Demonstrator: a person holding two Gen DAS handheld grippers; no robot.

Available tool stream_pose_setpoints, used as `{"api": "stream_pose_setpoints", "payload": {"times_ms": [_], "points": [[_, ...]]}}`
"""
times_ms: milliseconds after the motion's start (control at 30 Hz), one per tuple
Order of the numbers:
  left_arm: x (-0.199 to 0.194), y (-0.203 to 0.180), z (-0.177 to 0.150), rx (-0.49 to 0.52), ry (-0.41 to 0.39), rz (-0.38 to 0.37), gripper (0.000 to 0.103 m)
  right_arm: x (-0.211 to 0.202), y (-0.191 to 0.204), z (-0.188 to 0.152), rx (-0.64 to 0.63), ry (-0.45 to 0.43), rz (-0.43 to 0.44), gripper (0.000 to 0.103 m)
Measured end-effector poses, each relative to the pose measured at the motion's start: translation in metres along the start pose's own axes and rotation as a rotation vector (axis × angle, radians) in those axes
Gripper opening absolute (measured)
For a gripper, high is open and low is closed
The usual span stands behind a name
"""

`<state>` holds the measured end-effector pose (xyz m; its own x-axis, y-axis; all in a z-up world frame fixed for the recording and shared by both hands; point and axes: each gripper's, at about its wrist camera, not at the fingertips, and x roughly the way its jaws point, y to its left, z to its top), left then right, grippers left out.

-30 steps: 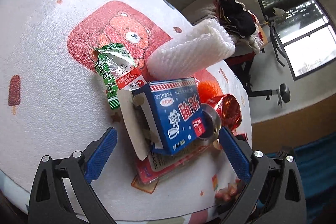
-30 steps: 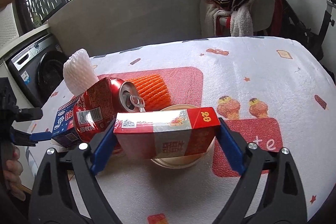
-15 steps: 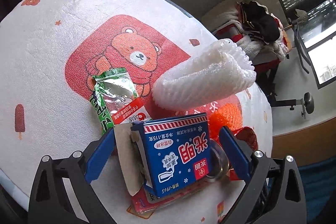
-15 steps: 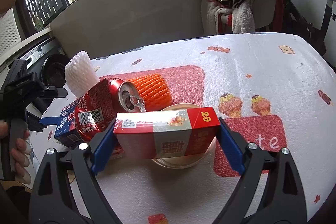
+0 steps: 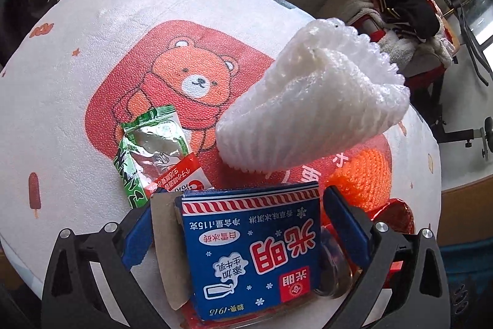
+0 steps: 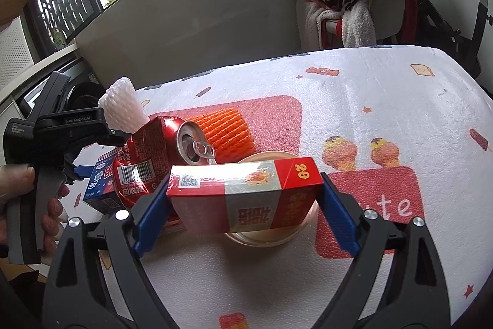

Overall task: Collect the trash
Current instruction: 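Grasp the blue milk carton with the left tool while the right holds the red box, then carry the milk carton and red box down toward the pink bin with both tools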

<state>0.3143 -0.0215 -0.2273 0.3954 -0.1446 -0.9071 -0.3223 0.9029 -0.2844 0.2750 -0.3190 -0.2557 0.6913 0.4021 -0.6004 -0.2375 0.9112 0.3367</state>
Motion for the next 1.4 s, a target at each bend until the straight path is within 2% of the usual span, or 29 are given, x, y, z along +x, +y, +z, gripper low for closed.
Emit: {"api": "stream_pose_setpoints", "payload": {"times_ms": [133,200,267,433,567,733,1000,1400], "points": [[0.008,-0.001,0.000,0.013,0.001,0.016,0.097,0.000,-0.001,0.000,0.006,-0.002,0.005,0.088],[0.006,-0.003,-0.001,0.042,-0.010,-0.003,0.088,-0.001,-0.001,0.000,0.008,-0.002,0.007,0.088],[0.001,-0.006,-0.004,0.078,-0.011,-0.008,0.087,0.000,-0.001,0.000,0.007,-0.001,0.007,0.088],[-0.024,-0.006,-0.009,0.160,-0.048,-0.066,0.087,0.000,0.002,0.001,0.000,0.005,-0.011,0.088],[-0.048,0.000,-0.014,0.199,-0.090,-0.091,0.087,-0.007,0.001,0.004,0.015,0.000,-0.040,0.088],[-0.083,0.004,-0.028,0.305,-0.163,-0.104,0.086,-0.029,0.011,0.004,-0.002,-0.014,-0.058,0.088],[-0.119,0.020,-0.069,0.386,-0.179,-0.161,0.086,-0.069,0.039,-0.011,-0.020,-0.021,-0.046,0.088],[-0.146,0.049,-0.163,0.534,-0.169,-0.201,0.086,-0.123,0.086,-0.049,-0.054,-0.018,-0.018,0.088]]}}
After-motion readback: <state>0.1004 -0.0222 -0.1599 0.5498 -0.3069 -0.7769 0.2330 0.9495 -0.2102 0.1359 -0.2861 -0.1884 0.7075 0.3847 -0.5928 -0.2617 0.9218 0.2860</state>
